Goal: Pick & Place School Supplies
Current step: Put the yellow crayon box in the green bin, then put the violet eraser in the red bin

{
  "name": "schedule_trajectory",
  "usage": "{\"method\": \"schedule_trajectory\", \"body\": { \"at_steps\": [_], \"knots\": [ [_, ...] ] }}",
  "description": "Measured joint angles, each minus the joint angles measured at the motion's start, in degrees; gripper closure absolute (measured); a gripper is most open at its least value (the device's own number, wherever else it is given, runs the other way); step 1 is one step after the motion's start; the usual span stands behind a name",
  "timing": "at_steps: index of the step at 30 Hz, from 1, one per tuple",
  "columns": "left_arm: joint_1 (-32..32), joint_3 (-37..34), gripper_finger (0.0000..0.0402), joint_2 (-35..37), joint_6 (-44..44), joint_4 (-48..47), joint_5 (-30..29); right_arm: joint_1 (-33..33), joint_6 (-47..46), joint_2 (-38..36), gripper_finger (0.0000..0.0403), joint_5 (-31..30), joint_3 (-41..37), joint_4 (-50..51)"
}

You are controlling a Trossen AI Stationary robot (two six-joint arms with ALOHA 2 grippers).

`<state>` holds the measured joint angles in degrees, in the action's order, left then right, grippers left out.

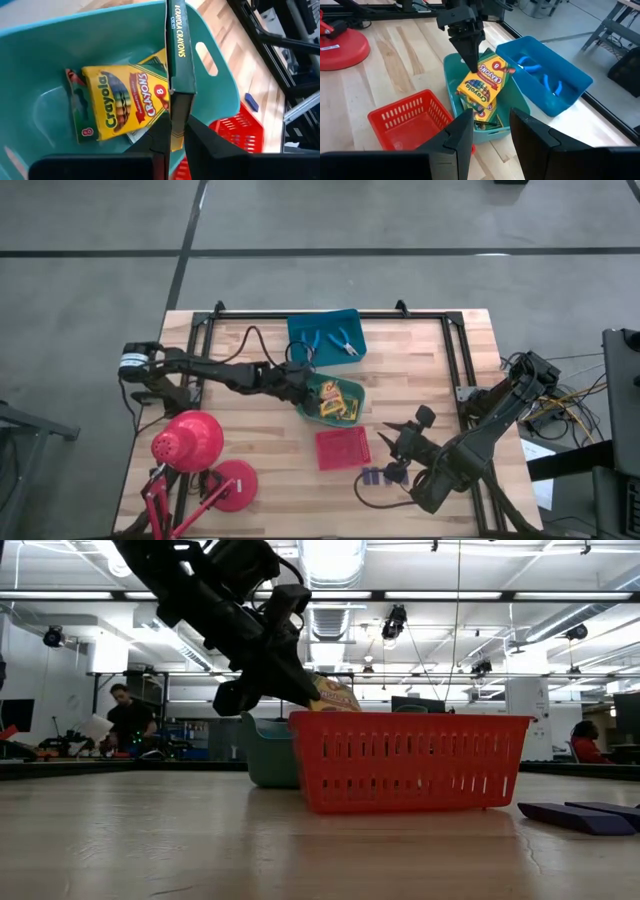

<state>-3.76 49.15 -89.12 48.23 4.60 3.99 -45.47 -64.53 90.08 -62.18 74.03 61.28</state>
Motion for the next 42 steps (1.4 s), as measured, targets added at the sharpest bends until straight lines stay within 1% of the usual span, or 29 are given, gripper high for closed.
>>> {"method": "schedule_trajectory", "body": {
  "at_steps": [7, 11, 18, 28, 33, 37, 42],
  "knots": [
    [-0.27, 0.0, 0.0362, -0.15, -0.2, -0.33, -0.03, 0.02, -0.27, 0.0, 0.0278, 0.0, -1.13, -0.11],
    [-0.25, 0.0, 0.036, -0.15, -0.18, -0.37, -0.12, 0.02, -2.81, 0.0, 0.0278, -0.02, -2.36, -0.14],
    [-0.12, 0.0, 0.0321, -1.17, -0.31, -1.38, -0.22, 0.02, -7.08, 0.02, 0.0278, 0.03, -4.57, -0.18],
    [-0.14, 0.0, 0.0271, -1.53, -1.71, -5.36, -1.37, 0.02, -6.96, 0.02, 0.0278, 0.01, -4.73, -0.16],
    [-0.14, 0.05, 0.0247, -1.51, -0.24, -6.14, -1.4, 0.02, -6.93, 0.02, 0.0278, 0.01, -4.73, -0.16],
    [-0.14, 1.36, 0.0235, -1.51, 0.17, -6.58, -0.04, 0.02, -6.97, 0.02, 0.0278, 0.01, -4.73, -0.18],
    [-0.12, 4.15, 0.023, -1.55, 0.18, -7.26, -0.01, 0.02, -7.06, 0.02, 0.0278, 0.01, -4.73, -0.2]
  ]
}}
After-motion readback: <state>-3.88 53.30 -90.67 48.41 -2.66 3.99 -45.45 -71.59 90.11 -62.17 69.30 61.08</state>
